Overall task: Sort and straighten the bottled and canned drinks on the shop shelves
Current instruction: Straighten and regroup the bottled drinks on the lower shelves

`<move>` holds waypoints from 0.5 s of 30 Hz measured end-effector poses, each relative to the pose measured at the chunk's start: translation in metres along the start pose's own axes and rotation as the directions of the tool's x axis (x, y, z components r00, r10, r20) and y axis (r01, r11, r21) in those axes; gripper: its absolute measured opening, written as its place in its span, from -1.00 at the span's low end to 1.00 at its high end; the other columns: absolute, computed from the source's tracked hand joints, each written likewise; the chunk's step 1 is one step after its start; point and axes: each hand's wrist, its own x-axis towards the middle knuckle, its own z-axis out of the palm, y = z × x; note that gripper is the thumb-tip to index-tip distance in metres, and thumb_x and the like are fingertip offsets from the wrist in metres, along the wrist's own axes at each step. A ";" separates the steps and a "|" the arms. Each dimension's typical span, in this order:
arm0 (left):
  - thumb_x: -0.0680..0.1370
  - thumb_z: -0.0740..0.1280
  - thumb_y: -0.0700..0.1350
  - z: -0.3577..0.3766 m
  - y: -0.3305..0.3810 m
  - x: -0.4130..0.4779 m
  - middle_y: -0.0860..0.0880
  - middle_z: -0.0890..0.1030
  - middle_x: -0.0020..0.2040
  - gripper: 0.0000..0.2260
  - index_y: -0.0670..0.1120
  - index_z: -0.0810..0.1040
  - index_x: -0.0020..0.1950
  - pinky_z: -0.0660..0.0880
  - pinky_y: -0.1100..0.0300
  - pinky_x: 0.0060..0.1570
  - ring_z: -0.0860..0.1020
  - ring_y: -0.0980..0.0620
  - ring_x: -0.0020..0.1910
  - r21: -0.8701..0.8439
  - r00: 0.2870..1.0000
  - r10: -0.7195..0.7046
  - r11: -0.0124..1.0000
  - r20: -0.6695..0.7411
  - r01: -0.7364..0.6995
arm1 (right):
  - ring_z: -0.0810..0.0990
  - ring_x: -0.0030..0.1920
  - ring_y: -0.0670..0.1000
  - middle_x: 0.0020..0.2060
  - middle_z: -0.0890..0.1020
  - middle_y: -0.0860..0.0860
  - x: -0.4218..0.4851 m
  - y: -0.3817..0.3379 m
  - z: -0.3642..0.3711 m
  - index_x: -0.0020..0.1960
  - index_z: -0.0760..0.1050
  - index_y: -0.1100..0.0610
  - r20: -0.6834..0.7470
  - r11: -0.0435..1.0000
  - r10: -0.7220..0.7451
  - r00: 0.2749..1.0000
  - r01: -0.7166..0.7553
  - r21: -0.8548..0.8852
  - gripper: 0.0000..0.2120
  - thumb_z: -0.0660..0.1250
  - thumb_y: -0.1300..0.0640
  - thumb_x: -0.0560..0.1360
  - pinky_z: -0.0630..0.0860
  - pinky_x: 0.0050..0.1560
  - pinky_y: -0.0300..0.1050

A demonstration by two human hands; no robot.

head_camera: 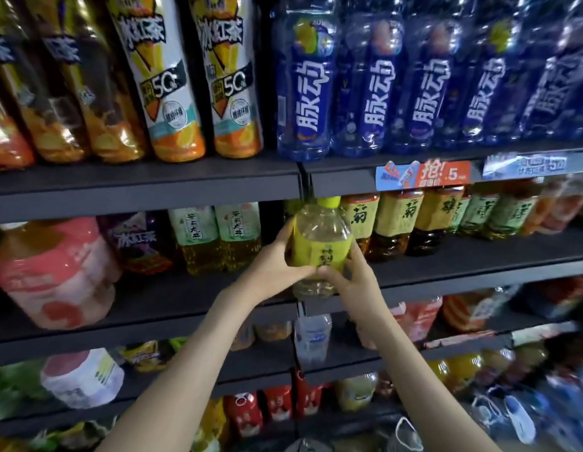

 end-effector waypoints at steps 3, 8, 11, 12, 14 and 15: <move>0.48 0.43 -0.02 0.012 -0.013 0.006 0.22 0.36 0.34 -0.20 0.15 -0.02 0.55 0.32 0.26 0.29 0.34 0.20 0.36 -0.015 0.998 -0.020 1.000 -0.052 0.019 | 0.47 0.26 -0.02 0.29 0.48 0.01 0.009 0.013 0.010 0.50 0.20 0.03 -0.097 0.991 -0.050 0.994 0.037 -0.131 -0.33 0.40 0.19 0.48 0.46 0.24 0.10; 0.53 0.37 -0.12 0.035 -0.022 -0.002 0.08 0.50 0.26 -0.38 -0.04 0.15 0.51 0.40 0.51 0.01 0.48 0.27 0.16 0.042 0.971 0.007 0.999 -0.239 0.003 | 0.45 0.18 0.12 0.20 0.41 0.10 0.009 0.025 0.013 0.54 0.09 0.09 -0.159 0.948 -0.122 0.980 0.068 -0.311 -0.23 0.41 0.27 0.46 0.46 0.14 -0.05; 0.56 0.32 -0.07 0.047 -0.029 -0.002 -0.12 0.60 0.18 -0.50 -0.15 0.25 0.45 0.55 0.09 -0.07 0.61 -0.09 0.07 0.182 0.928 0.041 0.983 -0.370 0.029 | 0.42 0.14 0.08 0.14 0.43 0.10 0.015 0.022 0.017 0.53 0.13 0.11 -0.207 0.931 -0.122 0.971 0.040 -0.363 -0.27 0.41 0.24 0.47 0.37 0.01 -0.19; 0.57 0.30 -0.07 0.048 -0.029 0.001 -0.16 0.62 0.14 -0.52 -0.16 0.26 0.44 0.54 0.06 -0.17 0.62 -0.16 0.02 0.212 0.922 0.044 0.976 -0.385 0.042 | 0.42 0.15 0.08 0.16 0.44 0.11 0.019 0.020 0.019 0.50 0.16 0.13 -0.223 0.927 -0.112 0.968 0.021 -0.375 -0.31 0.41 0.21 0.47 0.37 0.00 -0.17; 0.60 0.25 -0.08 0.050 -0.026 0.009 -0.22 0.62 0.08 -0.55 -0.17 0.23 0.45 0.36 0.15 -0.35 0.61 -0.23 -0.08 0.274 0.916 0.032 0.958 -0.401 0.087 | 0.44 0.17 0.12 0.17 0.47 0.12 0.027 0.019 0.023 0.41 0.26 0.17 -0.251 0.917 -0.083 0.965 -0.024 -0.397 -0.44 0.40 0.15 0.49 0.39 -0.04 -0.12; 0.61 0.23 -0.10 0.050 -0.024 0.013 -0.24 0.62 0.06 -0.55 -0.18 0.21 0.45 0.27 0.20 -0.38 0.60 -0.24 -0.11 0.293 0.916 0.013 0.949 -0.401 0.115 | 0.45 0.17 0.13 0.17 0.48 0.12 0.031 0.018 0.024 0.36 0.29 0.19 -0.267 0.913 -0.063 0.962 -0.053 -0.406 -0.50 0.38 0.13 0.50 0.37 -0.08 -0.13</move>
